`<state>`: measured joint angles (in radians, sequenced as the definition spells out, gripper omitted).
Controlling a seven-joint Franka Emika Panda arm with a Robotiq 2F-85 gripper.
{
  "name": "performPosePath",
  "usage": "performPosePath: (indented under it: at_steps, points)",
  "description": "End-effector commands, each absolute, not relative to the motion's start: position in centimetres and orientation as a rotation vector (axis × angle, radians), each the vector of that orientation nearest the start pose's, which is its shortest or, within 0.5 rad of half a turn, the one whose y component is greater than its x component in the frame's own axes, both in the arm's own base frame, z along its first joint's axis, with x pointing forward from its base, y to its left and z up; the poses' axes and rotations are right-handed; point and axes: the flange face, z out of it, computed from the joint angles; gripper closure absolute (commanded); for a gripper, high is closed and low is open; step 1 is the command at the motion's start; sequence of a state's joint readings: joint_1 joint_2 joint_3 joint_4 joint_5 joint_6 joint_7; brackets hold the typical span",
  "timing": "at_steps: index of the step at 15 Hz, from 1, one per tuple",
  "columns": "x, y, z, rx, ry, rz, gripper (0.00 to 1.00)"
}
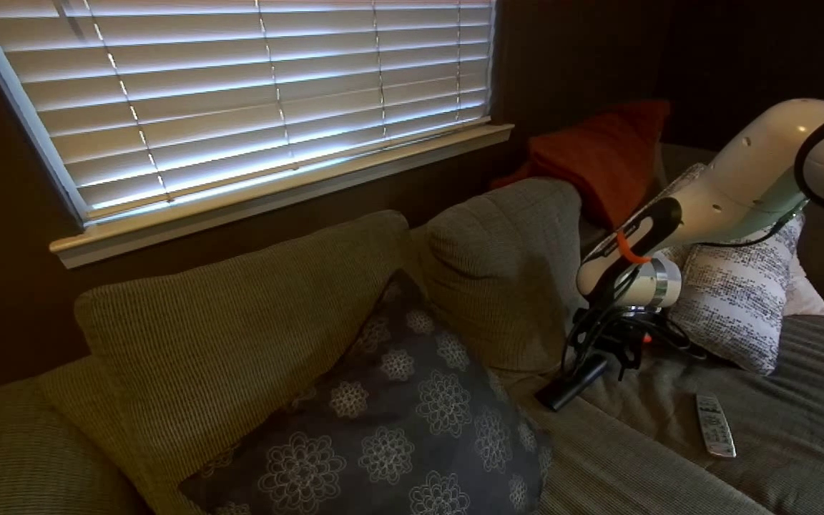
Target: Pick up an object and put it on another position
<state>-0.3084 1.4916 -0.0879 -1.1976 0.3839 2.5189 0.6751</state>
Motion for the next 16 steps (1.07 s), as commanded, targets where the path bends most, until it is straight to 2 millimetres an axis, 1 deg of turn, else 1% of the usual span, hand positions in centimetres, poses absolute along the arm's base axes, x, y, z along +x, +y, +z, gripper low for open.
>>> performPosePath:
  at_steps: [1,4,5,6,8,16]
  points:
    - [59.5,-24.0,-14.6,-2.379,1.932,0.213,0.00]
    - [59.7,-23.3,-14.5,-2.402,1.951,0.211,0.00]
    - [59.6,-23.2,-14.5,-2.410,1.957,0.242,0.00]
    - [59.5,-23.2,-14.5,-2.413,1.976,0.297,0.00]
    - [58.7,-23.3,-14.6,-2.361,2.043,0.438,0.00]
    - [56.4,-24.3,-15.1,-2.179,2.231,0.711,0.00]
